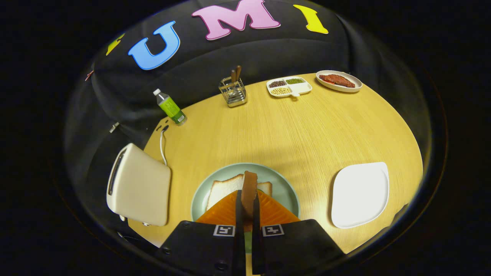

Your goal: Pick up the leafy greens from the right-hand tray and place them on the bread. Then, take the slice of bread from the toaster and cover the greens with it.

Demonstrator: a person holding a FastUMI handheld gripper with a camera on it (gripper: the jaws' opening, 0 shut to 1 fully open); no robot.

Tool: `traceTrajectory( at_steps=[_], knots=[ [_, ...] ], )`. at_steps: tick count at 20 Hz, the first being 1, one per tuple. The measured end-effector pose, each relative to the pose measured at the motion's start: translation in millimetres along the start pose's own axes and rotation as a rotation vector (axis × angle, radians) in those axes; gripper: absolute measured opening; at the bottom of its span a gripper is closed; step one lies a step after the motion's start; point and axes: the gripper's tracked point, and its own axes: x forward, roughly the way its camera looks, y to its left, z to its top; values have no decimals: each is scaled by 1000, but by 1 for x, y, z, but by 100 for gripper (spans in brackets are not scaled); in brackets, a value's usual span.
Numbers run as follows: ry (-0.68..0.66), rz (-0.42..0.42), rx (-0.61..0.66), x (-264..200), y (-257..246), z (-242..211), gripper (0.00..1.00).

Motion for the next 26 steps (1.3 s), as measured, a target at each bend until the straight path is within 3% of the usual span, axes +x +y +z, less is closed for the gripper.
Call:
traceTrajectory(
  at_steps=[3,5,6,11,13,16,19,21,26],
  knots=[
    [27,-37,-62,10,-15,-12,18],
    [30,-93,-131,14,-31,-11,33],
    [34,-98,-170,15,-33,-15,51],
    [11,-94,-391,14,-37,-3,64],
    [17,-66,-433,23,-37,-1,83],
    [-17,-21,-442,9,-33,13,84],
    [-82,21,-491,-14,-29,26,90],
    [-139,38,-520,-34,-26,38,100],
    [-344,127,-556,-112,-7,77,99]
  ],
)
